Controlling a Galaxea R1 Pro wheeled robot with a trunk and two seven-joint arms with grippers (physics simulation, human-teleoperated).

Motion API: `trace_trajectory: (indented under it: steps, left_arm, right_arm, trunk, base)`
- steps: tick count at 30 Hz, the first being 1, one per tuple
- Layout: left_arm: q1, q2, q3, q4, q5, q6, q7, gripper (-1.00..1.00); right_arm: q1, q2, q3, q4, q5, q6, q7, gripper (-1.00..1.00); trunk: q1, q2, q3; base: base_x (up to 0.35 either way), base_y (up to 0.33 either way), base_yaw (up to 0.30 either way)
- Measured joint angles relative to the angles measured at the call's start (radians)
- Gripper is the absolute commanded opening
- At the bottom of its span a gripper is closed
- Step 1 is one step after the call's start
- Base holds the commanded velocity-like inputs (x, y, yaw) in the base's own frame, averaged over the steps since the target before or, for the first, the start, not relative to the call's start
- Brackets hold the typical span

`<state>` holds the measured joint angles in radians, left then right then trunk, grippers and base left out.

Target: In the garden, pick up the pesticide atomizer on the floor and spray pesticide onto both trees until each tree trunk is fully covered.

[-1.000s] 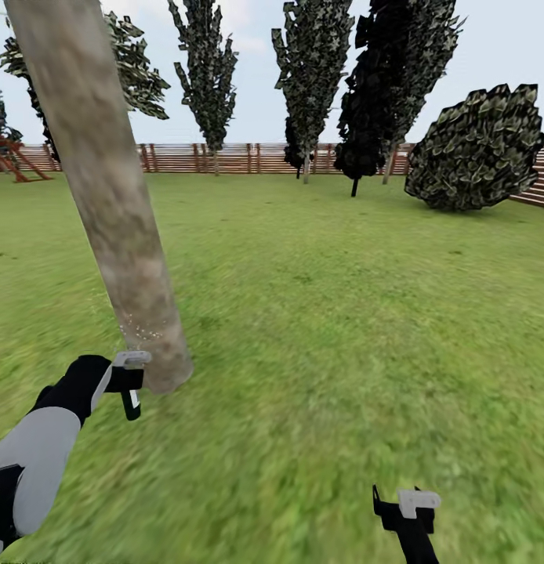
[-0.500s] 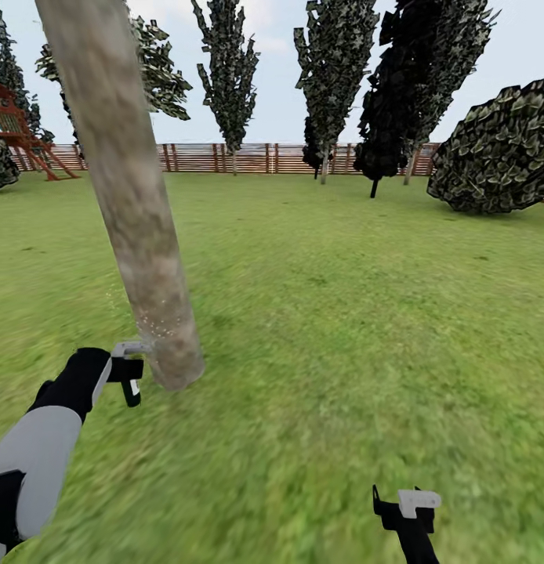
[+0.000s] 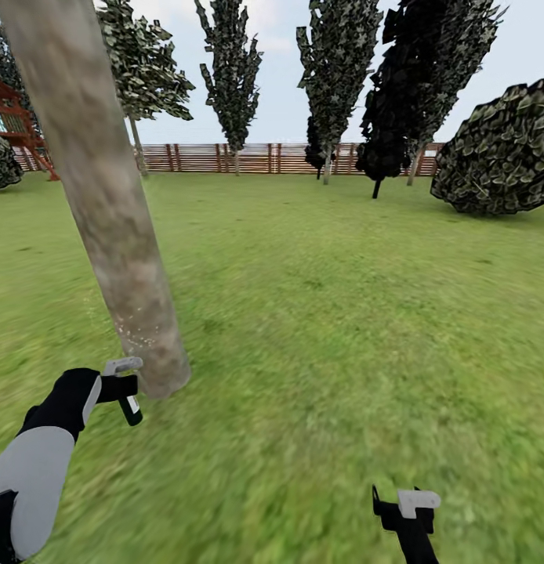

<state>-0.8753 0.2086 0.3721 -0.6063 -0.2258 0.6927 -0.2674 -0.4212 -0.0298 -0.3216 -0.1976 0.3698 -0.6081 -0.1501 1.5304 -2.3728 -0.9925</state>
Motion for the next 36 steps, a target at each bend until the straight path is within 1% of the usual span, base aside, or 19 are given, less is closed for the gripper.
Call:
trace_trajectory:
  steps: [5, 6, 8, 10, 11, 15, 17, 18, 21, 22, 23, 27, 36]
  left_arm:
    - [0.001, 0.0, 0.001, 0.007, -0.003, 0.0, 0.0, -1.0]
    - [0.014, 0.003, 0.001, 0.008, -0.007, -0.007, 0.002, -1.0]
    - [0.052, 0.007, 0.0, 0.003, -0.006, -0.061, 0.008, -1.0]
    - [0.064, 0.007, 0.0, 0.009, -0.004, -0.089, 0.012, -1.0]
    - [0.069, 0.004, -0.001, 0.015, -0.003, -0.103, 0.015, -1.0]
    - [0.073, -0.002, -0.003, 0.026, -0.003, -0.114, 0.018, -1.0]
    - [0.075, -0.002, -0.003, 0.049, -0.005, -0.121, 0.018, -1.0]
    - [0.075, -0.002, -0.004, 0.083, -0.006, -0.142, 0.019, -1.0]
    - [0.075, -0.003, -0.006, 0.152, -0.006, -0.249, 0.019, -1.0]
    - [0.075, -0.003, -0.007, 0.167, -0.004, -0.276, 0.02, -1.0]
    - [0.075, -0.003, -0.008, 0.173, -0.006, -0.285, 0.02, -1.0]
    - [0.075, -0.004, -0.008, 0.179, -0.007, -0.297, 0.02, -1.0]
    - [0.075, 0.001, -0.007, 0.18, -0.012, -0.295, 0.02, -1.0]
  right_arm:
    - [0.0, 0.001, 0.0, 0.0, 0.0, 0.0, 0.0, 1.0]
    - [0.0, 0.0, 0.0, 0.0, 0.0, 0.0, 0.0, 1.0]
    - [0.0, 0.001, 0.0, 0.0, 0.0, 0.0, 0.0, 1.0]
    - [0.0, 0.001, 0.0, 0.0, 0.0, 0.0, 0.0, 1.0]
    - [0.0, 0.001, 0.0, 0.0, 0.0, 0.0, 0.0, 1.0]
    - [0.0, 0.001, 0.0, 0.0, 0.0, 0.0, 0.0, 1.0]
    - [0.0, 0.001, 0.0, -0.001, 0.0, 0.0, 0.0, 1.0]
    - [0.0, 0.001, 0.0, -0.002, 0.0, -0.001, 0.0, 1.0]
    - [0.0, 0.001, 0.0, -0.002, 0.0, -0.001, 0.0, 1.0]
    - [0.0, 0.001, -0.001, -0.002, 0.0, 0.0, 0.0, 1.0]
    - [0.0, 0.001, -0.001, -0.002, 0.0, 0.0, 0.0, 1.0]
    - [0.0, 0.001, -0.001, -0.002, 0.0, 0.0, 0.0, 1.0]
    - [0.0, 0.001, 0.0, -0.002, 0.0, -0.001, 0.0, 1.0]
  trunk:
    - [0.0, 0.0, 0.0]
    - [0.0, 0.0, 0.0]
    - [0.0, 0.0, 0.0]
    - [0.0, 0.0, 0.0]
    - [0.0, 0.0, 0.0]
    - [0.0, 0.0, 0.0]
    - [0.0, 0.0, 0.0]
    - [0.0, 0.0, 0.0]
    - [0.0, 0.0, 0.0]
    - [0.0, 0.0, 0.0]
    - [0.0, 0.0, 0.0]
    - [0.0, 0.0, 0.0]
    - [0.0, 0.0, 0.0]
  base:
    - [0.072, -0.074, 0.27]
    - [0.004, -0.004, 0.277]
    - [0.002, -0.002, 0.277]
    - [0.001, -0.001, 0.277]
    - [0.0, 0.0, 0.274]
    - [0.009, -0.01, 0.098]
    - [0.135, -0.146, 0.012]
    - [0.178, -0.188, 0.004]
    - [0.209, -0.196, 0.001]
    - [0.232, -0.192, 0.0]
    - [0.243, -0.182, 0.0]
    - [0.272, -0.152, 0.0]
    - [0.302, -0.054, 0.0]
